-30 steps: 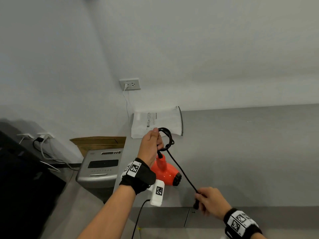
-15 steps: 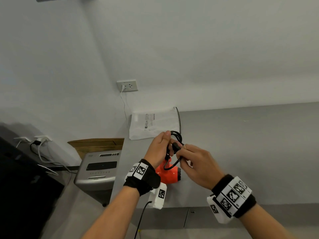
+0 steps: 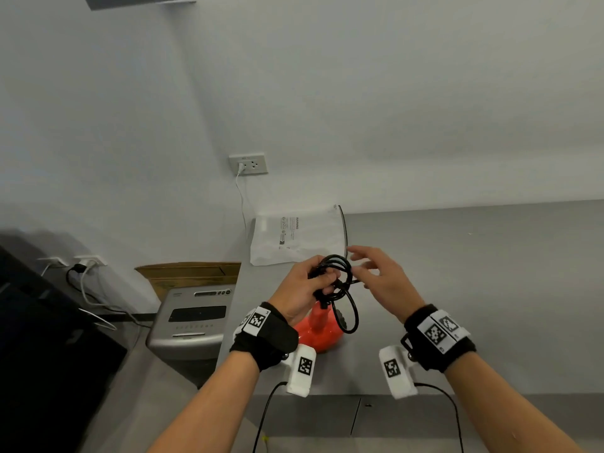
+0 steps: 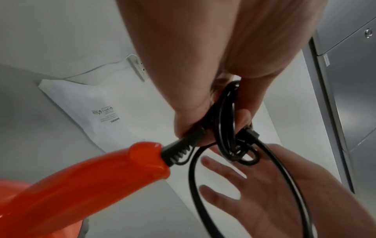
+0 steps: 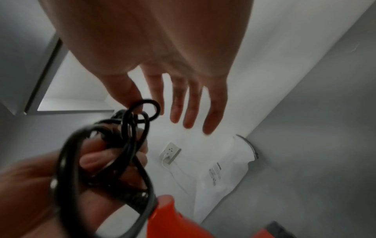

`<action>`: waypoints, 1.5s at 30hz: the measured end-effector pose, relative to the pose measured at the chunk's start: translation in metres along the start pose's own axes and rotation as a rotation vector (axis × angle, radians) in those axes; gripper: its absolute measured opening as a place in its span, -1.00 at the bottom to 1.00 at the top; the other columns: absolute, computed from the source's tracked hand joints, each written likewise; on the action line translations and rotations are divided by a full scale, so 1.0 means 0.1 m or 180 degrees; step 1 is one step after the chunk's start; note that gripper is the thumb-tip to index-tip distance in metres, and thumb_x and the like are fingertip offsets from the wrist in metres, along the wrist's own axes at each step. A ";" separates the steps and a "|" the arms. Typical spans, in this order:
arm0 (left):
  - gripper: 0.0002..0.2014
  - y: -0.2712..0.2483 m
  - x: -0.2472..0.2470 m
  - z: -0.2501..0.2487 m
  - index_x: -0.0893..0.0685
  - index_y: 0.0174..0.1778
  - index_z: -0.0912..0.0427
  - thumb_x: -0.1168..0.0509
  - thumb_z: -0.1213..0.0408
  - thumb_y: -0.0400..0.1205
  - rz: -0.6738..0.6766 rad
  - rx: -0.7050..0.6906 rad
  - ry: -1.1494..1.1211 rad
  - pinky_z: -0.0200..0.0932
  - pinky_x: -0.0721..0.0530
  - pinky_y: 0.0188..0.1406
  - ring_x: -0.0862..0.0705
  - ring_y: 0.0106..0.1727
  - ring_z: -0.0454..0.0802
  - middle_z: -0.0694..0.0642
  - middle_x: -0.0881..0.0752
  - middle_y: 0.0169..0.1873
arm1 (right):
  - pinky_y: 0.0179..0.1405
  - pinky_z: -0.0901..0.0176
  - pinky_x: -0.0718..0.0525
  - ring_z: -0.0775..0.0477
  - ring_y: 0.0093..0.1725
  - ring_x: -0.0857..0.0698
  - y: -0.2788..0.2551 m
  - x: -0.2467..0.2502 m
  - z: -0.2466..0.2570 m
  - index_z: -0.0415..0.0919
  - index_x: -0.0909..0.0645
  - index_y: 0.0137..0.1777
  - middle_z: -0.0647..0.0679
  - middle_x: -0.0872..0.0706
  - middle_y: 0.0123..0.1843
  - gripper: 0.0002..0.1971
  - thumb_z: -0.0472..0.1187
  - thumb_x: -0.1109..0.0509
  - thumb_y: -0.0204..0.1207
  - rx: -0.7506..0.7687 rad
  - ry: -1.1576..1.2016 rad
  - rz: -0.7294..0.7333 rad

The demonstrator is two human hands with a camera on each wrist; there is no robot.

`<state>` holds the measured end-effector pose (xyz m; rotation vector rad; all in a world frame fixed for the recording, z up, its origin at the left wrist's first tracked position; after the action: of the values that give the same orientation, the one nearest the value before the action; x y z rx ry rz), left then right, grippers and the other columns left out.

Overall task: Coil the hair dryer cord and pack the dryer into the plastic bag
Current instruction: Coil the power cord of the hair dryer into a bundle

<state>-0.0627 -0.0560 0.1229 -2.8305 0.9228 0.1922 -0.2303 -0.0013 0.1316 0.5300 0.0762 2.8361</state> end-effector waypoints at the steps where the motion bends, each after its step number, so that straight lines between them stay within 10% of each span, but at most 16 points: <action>1: -0.79 0.00 -0.01 0.00 -0.70 -0.05 0.20 -0.25 0.58 0.70 0.0003 0.0018 -0.0005 -0.21 -0.59 -0.23 -0.51 -0.36 -0.08 0.11 -0.65 -0.22 | 0.10 -0.17 -0.79 -0.10 0.15 -0.77 0.02 -0.06 -0.03 0.01 -0.68 0.34 -0.05 -0.77 0.20 -0.68 -0.29 -0.31 0.67 -0.0157 0.0242 0.0257; 5: -0.81 0.02 0.01 -0.01 -0.71 0.16 0.31 -0.25 0.54 0.71 -0.0170 0.0059 0.0029 -0.10 -0.64 -0.13 -0.55 -0.28 -0.02 0.21 -0.70 -0.15 | -0.12 -0.32 -0.79 -0.14 0.01 -0.79 -0.02 -0.16 -0.02 -0.19 -0.75 0.18 -0.33 -0.81 0.06 -0.82 -0.24 -0.34 0.70 -0.0292 0.1047 0.0536; 9: -0.87 0.02 0.05 0.01 -0.73 0.04 0.25 -0.28 0.46 0.69 -0.0221 0.0081 0.0022 -0.14 -0.61 -0.30 -0.55 -0.33 -0.07 0.25 -0.59 -0.15 | -0.24 -0.19 -0.82 -0.10 -0.20 -0.79 0.01 -0.23 -0.03 -0.24 -0.72 0.03 -0.16 -0.82 -0.19 -0.90 -0.21 -0.45 0.64 -0.0096 0.0719 0.0318; 15: -0.71 0.00 0.18 0.02 -0.78 0.02 0.37 -0.13 0.39 0.76 -0.0611 0.0149 -0.1034 -0.03 -0.71 0.05 -0.73 -0.10 0.07 0.25 -0.76 -0.07 | -0.12 -0.02 -0.78 -0.14 -0.18 -0.74 0.04 -0.19 -0.03 -0.29 -0.70 -0.09 -0.16 -0.75 -0.24 -0.87 -0.31 -0.37 0.68 -0.0206 0.1461 -0.0067; 24: -0.77 -0.06 0.79 0.18 -0.79 0.05 0.21 -0.29 0.58 0.70 -0.1226 -0.0070 0.0417 -0.31 -0.73 -0.06 -0.64 -0.16 -0.03 0.16 -0.74 -0.16 | 0.17 -0.22 -0.70 -0.21 -0.06 -0.72 0.00 -0.08 -0.13 -0.26 -0.56 -0.08 -0.14 -0.61 -0.33 -0.83 -0.34 -0.22 0.75 -0.0522 0.2735 -0.0274; 29: -0.81 -0.17 1.23 -0.07 -0.74 0.09 0.18 -0.27 0.51 0.73 -0.1911 -0.0381 0.0848 -0.25 -0.70 0.00 -0.69 -0.07 0.04 0.18 -0.73 -0.12 | -0.25 0.11 -0.49 -0.08 -0.26 -0.66 -0.01 -0.01 -0.34 -0.13 -0.55 -0.14 -0.01 -0.53 -0.44 -0.82 -0.25 -0.30 0.73 -0.0719 0.2031 -0.0594; 33: -0.86 -0.19 1.24 -0.24 -0.60 0.18 0.22 -0.17 0.45 0.80 -0.2294 -0.0564 -0.0029 -0.16 -0.81 0.02 -0.79 0.04 0.15 0.35 -0.68 0.13 | -0.22 0.12 -0.53 -0.07 -0.33 -0.61 -0.01 -0.16 -0.27 -0.24 -0.53 -0.05 -0.01 -0.47 -0.47 -0.90 -0.31 -0.30 0.72 -0.0551 0.2022 -0.0324; 38: -0.78 -0.19 0.98 -0.42 -0.43 0.34 0.12 -0.16 0.41 0.81 -0.2109 -0.0829 -0.1258 0.18 -0.86 0.03 -0.84 -0.18 0.19 0.19 -0.59 -0.05 | -0.49 0.15 -0.42 -0.03 -0.41 -0.53 0.00 -0.23 -0.22 -0.23 -0.49 -0.03 0.00 -0.41 -0.42 -0.90 -0.31 -0.25 0.75 -0.0406 0.1883 -0.0272; 45: -0.88 -0.17 0.57 -0.60 -0.79 -0.11 0.24 -0.40 0.30 0.70 -0.1385 -0.0473 -0.0019 -0.21 -0.55 -0.46 -0.51 -0.47 -0.10 0.07 -0.59 -0.44 | -0.61 0.28 -0.32 0.05 -0.48 -0.44 0.03 -0.28 -0.02 -0.22 -0.49 -0.05 -0.06 -0.48 -0.35 -0.88 -0.29 -0.24 0.75 -0.0504 0.1518 -0.0165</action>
<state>-0.0027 -0.0864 0.1739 -3.0767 0.2830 0.2200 -0.2061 -0.0115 0.1206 -0.1839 -0.0465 2.8211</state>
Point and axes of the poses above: each hand's wrist, its own y-axis towards the middle knuckle, its own x-axis out of the back of the hand, z = x × y, the point moved 4 cm from there along y, towards the middle knuckle
